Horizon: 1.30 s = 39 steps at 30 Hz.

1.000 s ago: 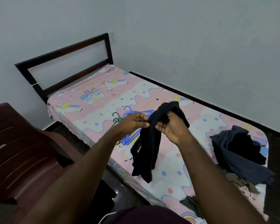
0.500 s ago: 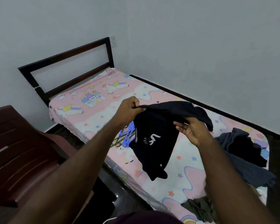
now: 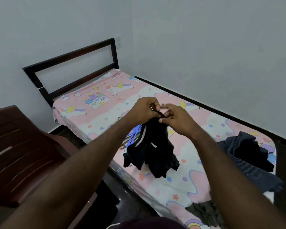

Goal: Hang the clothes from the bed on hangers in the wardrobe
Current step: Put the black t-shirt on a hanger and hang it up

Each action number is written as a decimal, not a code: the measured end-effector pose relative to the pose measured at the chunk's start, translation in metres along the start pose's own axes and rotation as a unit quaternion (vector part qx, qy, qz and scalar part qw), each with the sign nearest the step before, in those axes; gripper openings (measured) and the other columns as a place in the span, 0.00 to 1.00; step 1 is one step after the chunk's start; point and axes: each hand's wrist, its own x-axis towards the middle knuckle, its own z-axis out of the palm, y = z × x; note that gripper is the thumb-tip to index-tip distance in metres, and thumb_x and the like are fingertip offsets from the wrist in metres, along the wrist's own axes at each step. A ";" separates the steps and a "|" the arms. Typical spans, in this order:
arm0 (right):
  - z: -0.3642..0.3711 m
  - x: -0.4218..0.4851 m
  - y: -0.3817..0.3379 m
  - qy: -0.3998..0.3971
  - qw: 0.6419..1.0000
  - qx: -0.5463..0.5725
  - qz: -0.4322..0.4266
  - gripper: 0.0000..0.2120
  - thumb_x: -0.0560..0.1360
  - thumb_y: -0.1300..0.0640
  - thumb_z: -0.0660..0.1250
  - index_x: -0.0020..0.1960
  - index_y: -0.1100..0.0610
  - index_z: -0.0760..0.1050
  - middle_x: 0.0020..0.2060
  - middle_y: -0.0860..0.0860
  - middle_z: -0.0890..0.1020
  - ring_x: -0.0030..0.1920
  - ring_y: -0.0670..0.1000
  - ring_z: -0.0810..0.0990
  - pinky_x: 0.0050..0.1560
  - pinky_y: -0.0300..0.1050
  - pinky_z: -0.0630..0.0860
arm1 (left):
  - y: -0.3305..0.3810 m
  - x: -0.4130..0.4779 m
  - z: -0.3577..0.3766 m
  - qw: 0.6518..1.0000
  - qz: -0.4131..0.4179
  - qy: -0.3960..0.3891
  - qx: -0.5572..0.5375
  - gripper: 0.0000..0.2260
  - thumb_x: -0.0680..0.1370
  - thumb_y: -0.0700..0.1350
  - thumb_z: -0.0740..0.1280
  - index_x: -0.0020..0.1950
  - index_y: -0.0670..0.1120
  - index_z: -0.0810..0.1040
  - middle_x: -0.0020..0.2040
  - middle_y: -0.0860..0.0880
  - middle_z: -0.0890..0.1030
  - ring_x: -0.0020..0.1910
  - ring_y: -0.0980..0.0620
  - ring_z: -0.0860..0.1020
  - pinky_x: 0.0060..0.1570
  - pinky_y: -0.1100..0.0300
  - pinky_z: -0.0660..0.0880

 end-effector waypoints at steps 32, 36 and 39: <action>-0.131 0.050 -0.045 0.118 0.982 -0.137 -0.052 0.07 0.81 0.56 0.64 0.45 0.56 0.73 0.33 0.51 0.75 0.32 0.47 0.69 0.34 0.40 0.66 | -0.053 -0.004 0.015 0.957 -0.121 0.132 -0.228 0.04 0.78 0.39 0.68 0.44 0.45 0.76 0.40 0.47 0.79 0.39 0.52 0.75 0.44 0.55 0.72; -0.153 0.050 -0.047 0.072 0.974 -0.202 -0.074 0.05 0.79 0.56 0.66 0.46 0.57 0.74 0.34 0.48 0.75 0.33 0.45 0.71 0.35 0.39 0.66 | -0.021 0.023 -0.061 0.969 -0.054 0.148 -0.190 0.11 0.76 0.39 0.72 0.41 0.46 0.69 0.36 0.46 0.77 0.33 0.55 0.75 0.34 0.64 0.71; -0.157 0.057 -0.040 0.045 0.941 -0.332 -0.056 0.05 0.79 0.55 0.66 0.45 0.54 0.73 0.38 0.47 0.77 0.41 0.50 0.75 0.40 0.43 0.68 | -0.027 0.025 -0.074 0.997 -0.081 0.019 -0.007 0.14 0.72 0.45 0.76 0.40 0.47 0.70 0.31 0.51 0.72 0.30 0.56 0.68 0.32 0.63 0.64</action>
